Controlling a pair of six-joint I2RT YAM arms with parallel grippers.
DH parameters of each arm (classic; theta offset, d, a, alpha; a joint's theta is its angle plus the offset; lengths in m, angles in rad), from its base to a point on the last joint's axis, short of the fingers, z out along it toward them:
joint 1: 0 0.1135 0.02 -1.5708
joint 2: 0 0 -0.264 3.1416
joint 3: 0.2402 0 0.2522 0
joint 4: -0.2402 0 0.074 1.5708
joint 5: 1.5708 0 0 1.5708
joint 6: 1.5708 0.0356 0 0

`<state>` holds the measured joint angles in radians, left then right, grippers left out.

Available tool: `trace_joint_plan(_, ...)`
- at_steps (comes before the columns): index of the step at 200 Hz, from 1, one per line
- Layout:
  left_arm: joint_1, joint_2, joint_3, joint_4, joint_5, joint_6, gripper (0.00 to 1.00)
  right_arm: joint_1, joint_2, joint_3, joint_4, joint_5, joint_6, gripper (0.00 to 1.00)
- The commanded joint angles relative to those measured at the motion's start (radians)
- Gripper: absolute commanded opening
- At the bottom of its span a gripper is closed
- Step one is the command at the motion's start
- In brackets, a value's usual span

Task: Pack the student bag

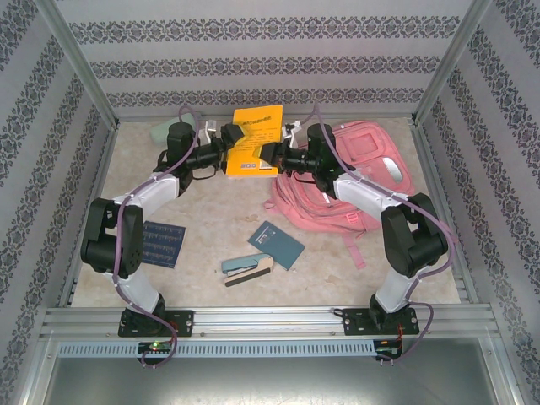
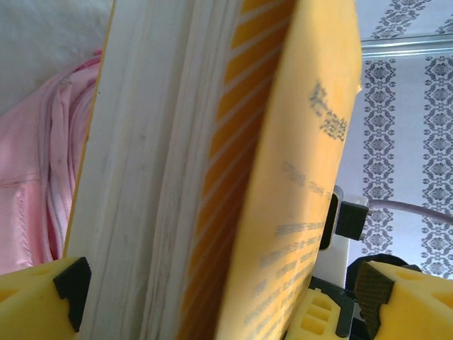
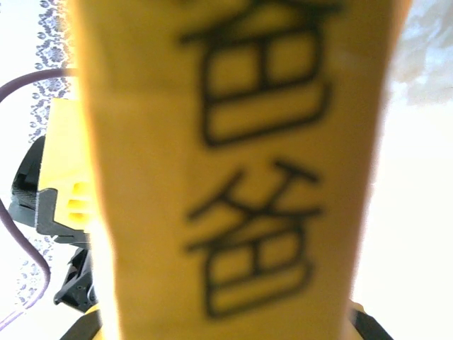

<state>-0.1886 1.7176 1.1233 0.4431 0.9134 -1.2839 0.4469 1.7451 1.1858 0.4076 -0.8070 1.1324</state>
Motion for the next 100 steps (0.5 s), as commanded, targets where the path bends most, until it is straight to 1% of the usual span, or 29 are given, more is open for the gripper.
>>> trace_joint_plan(1, -0.019, 0.007, 0.008, 0.112, 0.045, -0.024, 0.91, -0.003, -0.040, 0.006, 0.124, -0.069, 0.024, 0.00)
trace_joint_plan(16, -0.020, 0.015, 0.010, 0.129, 0.056, -0.029, 0.91, -0.009, -0.036, 0.006, 0.136, -0.080, 0.035, 0.00)
trace_joint_plan(31, -0.014, 0.025, 0.019, 0.074, 0.055, 0.006, 0.91, -0.017, -0.038, 0.000, 0.177, -0.080, 0.065, 0.00)
trace_joint_plan(41, -0.007, 0.026, 0.017, 0.019, 0.039, 0.039, 0.95, -0.023, -0.039, 0.003, 0.209, -0.082, 0.089, 0.00)
trace_joint_plan(55, 0.005, 0.023, 0.008, -0.007, 0.022, 0.065, 0.97, -0.028, -0.039, 0.018, 0.216, -0.086, 0.099, 0.00)
trace_joint_plan(89, 0.006, 0.038, 0.021, 0.031, 0.045, 0.036, 0.97, -0.025, -0.031, 0.022, 0.217, -0.098, 0.100, 0.00)
trace_joint_plan(100, 0.008, 0.041, 0.029, 0.016, 0.050, 0.037, 0.97, -0.026, -0.030, 0.012, 0.223, -0.093, 0.101, 0.00)
